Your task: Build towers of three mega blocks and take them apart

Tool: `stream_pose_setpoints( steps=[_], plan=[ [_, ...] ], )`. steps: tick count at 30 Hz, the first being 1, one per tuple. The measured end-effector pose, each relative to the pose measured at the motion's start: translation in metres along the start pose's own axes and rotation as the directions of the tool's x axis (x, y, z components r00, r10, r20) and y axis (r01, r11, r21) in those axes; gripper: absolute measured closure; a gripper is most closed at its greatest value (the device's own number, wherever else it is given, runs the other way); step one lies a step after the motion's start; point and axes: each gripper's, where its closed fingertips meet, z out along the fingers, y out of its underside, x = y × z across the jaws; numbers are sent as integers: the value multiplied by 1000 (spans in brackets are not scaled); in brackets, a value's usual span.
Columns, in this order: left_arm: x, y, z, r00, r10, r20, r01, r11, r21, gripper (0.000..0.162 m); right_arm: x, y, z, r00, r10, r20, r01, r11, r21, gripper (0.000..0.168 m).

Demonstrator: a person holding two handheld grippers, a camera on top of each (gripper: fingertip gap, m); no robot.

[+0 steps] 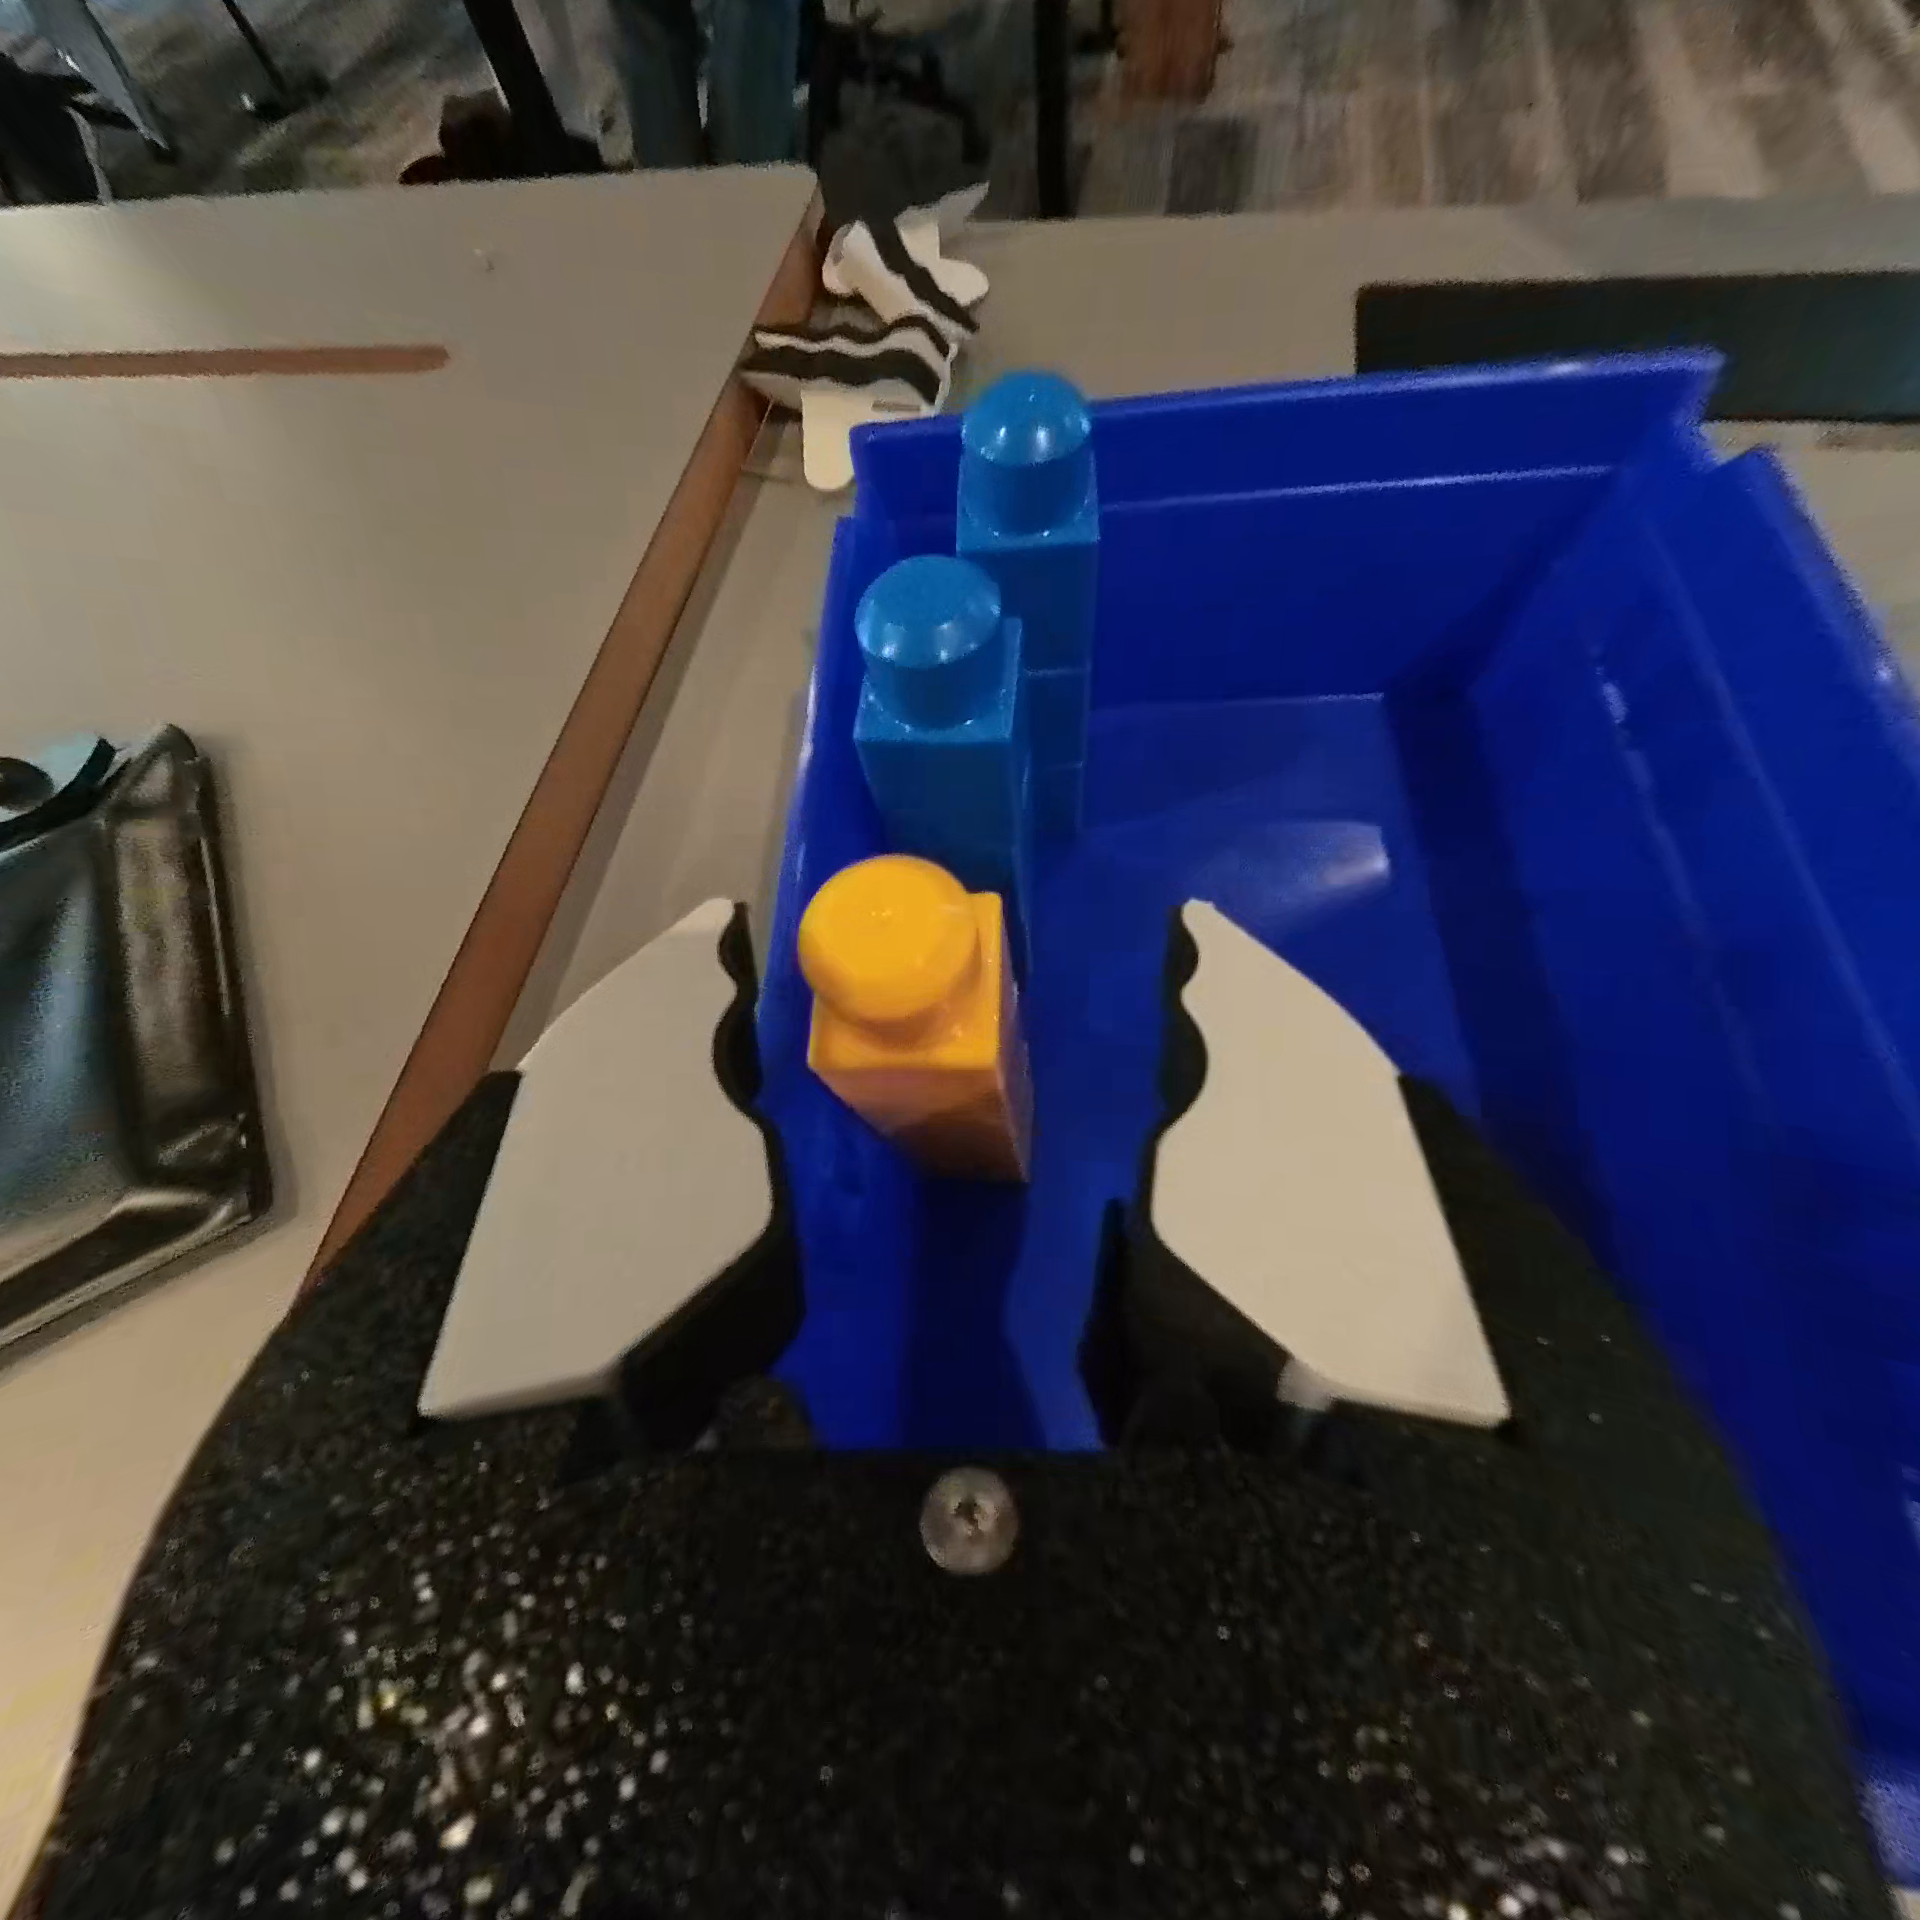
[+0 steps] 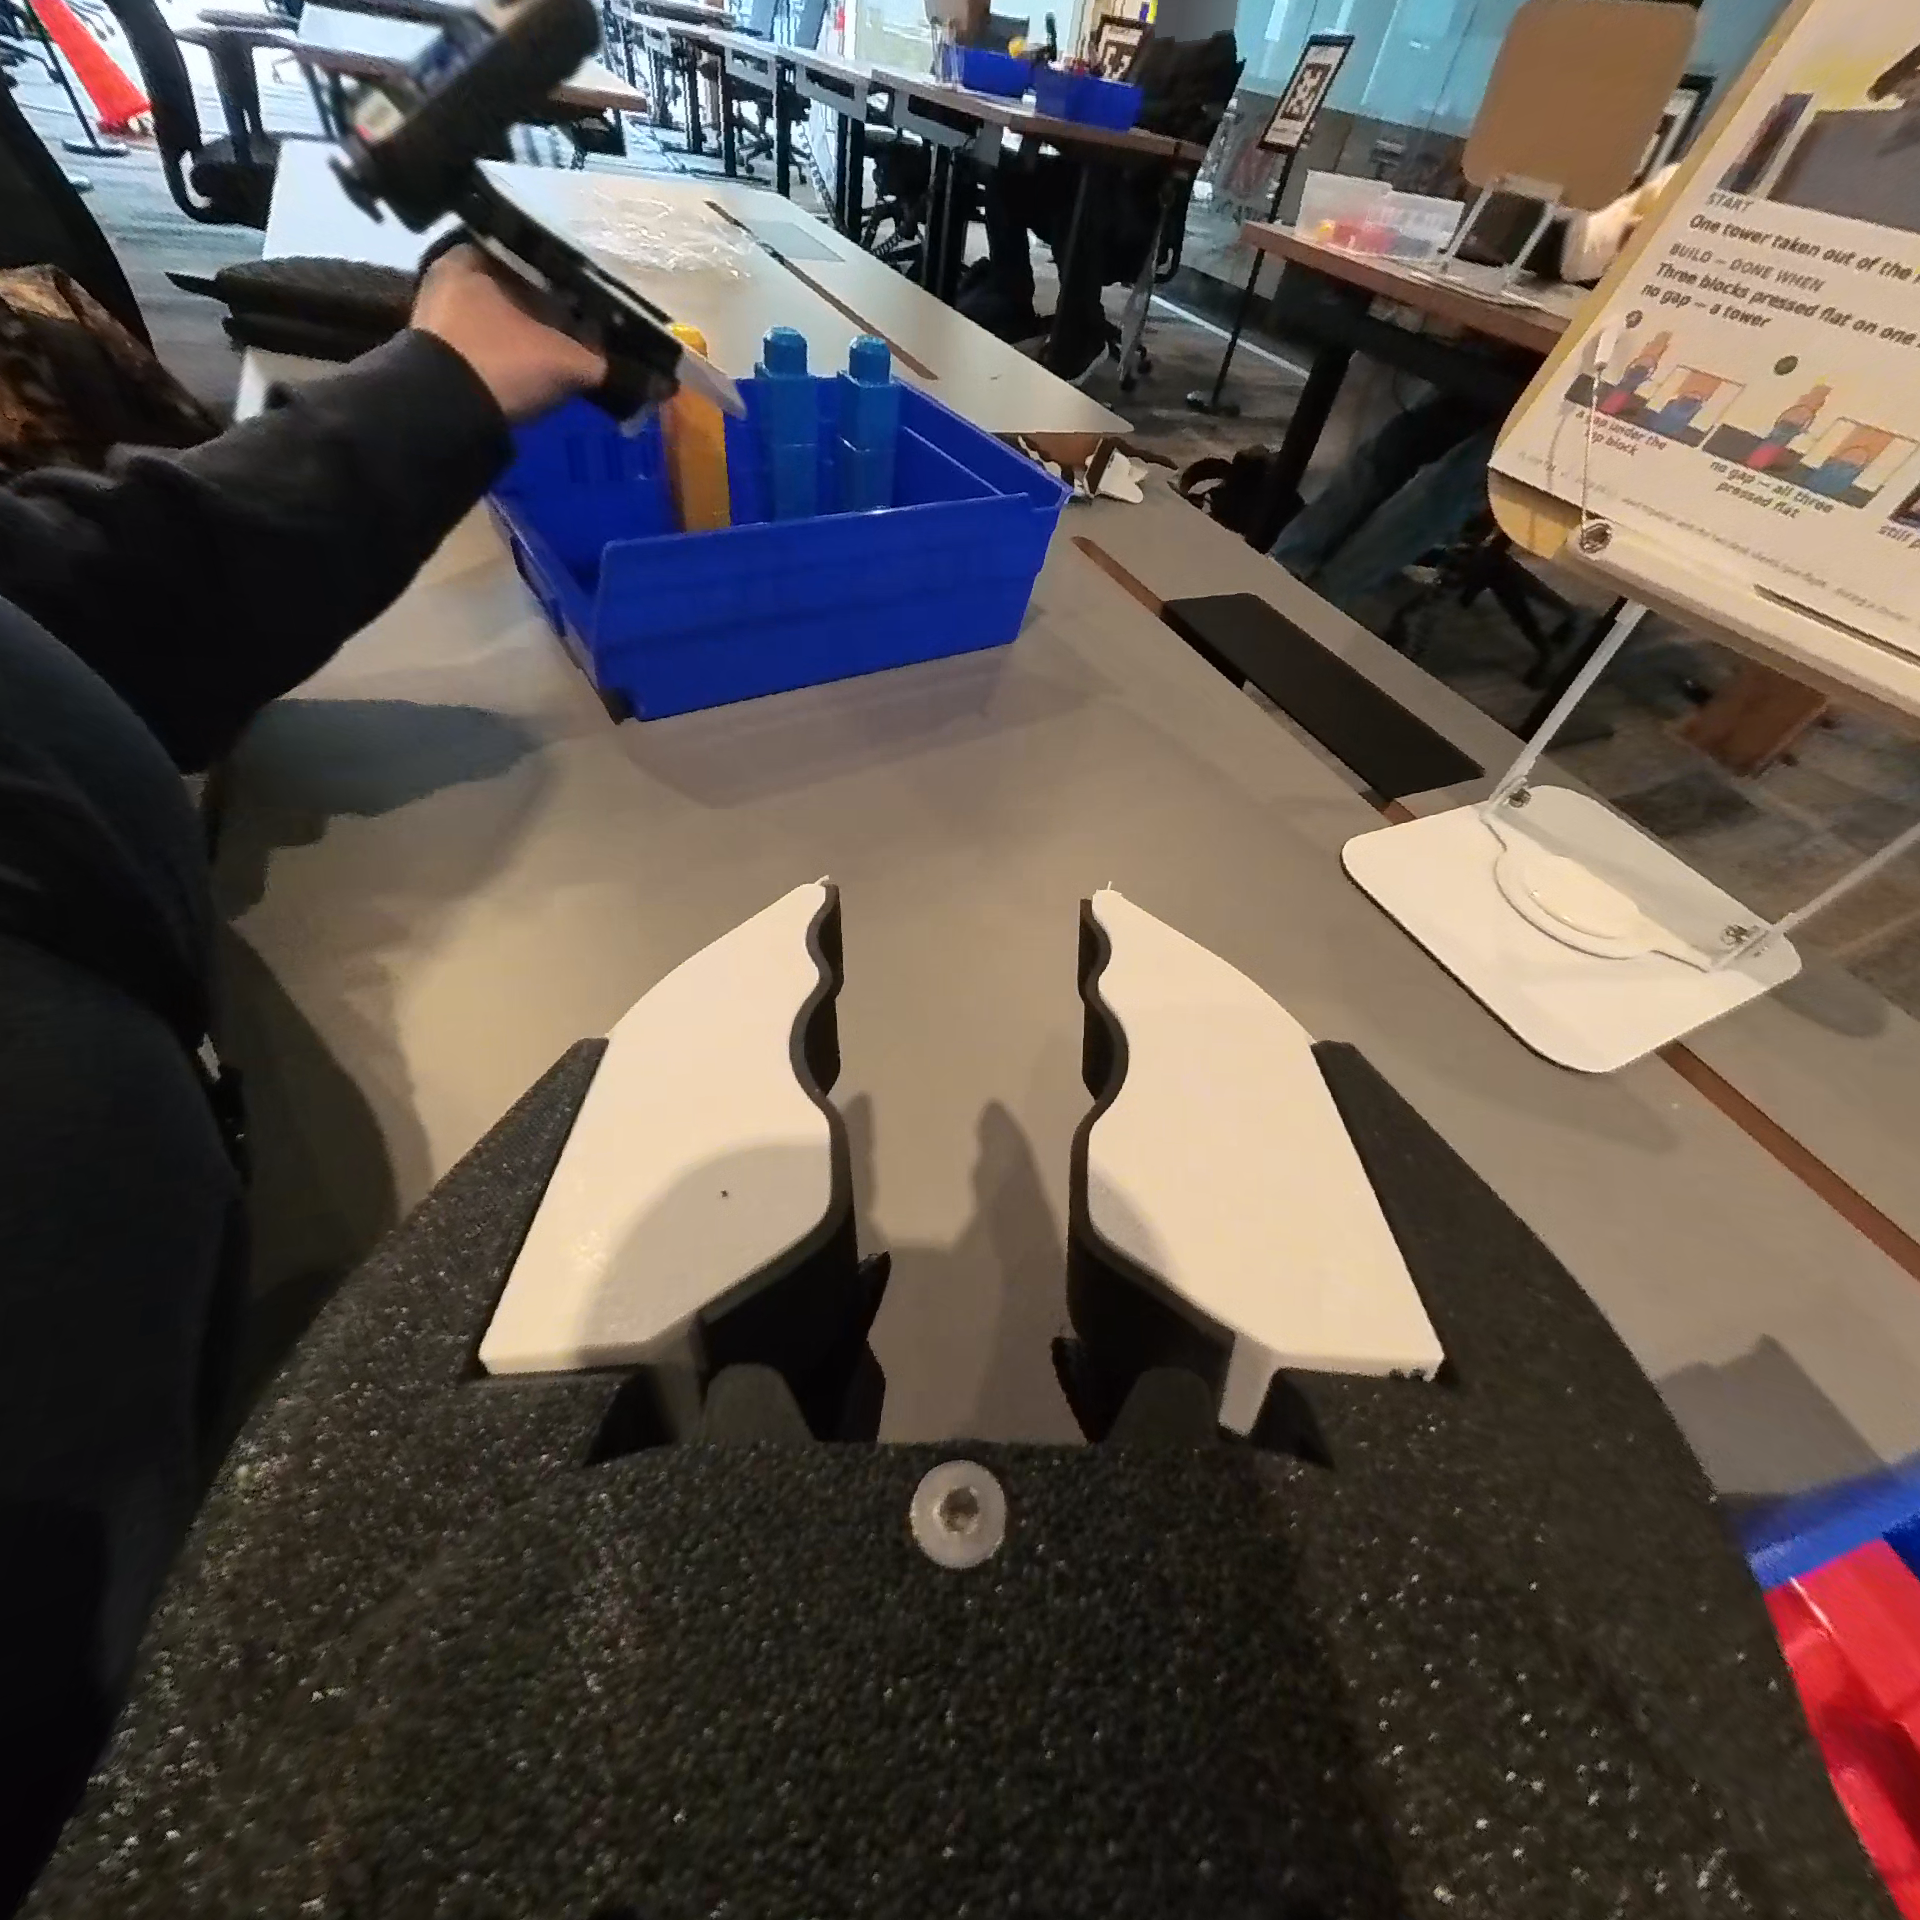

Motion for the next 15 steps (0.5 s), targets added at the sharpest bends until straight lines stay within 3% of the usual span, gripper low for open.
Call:
stream_pose_setpoints(
  steps=[3, 5, 10, 15],
  plan=[
    [3, 5, 11, 1000, 5, -20, -6, 998, -67, 101, 0, 0, -3, 1000, 6, -2, -6, 1000, 7, 126],
    [6, 3, 12, 999, 30, -34, -32, 997, -72, 126, -1, 0, -4, 1000, 10, 0, -10, 1000, 12, 126],
    [24, -29, -20, 991, 127, -41, -122, 988, 98, 126, -2, -3, -6, 1000, 15, 13, -15, 999, 34, 126],
    [109, -81, -85, 893, 334, -300, -223, 910, 350, 126, -7, -12, 0, 998, 9, 58, -13, 998, 65, 125]
  ],
)
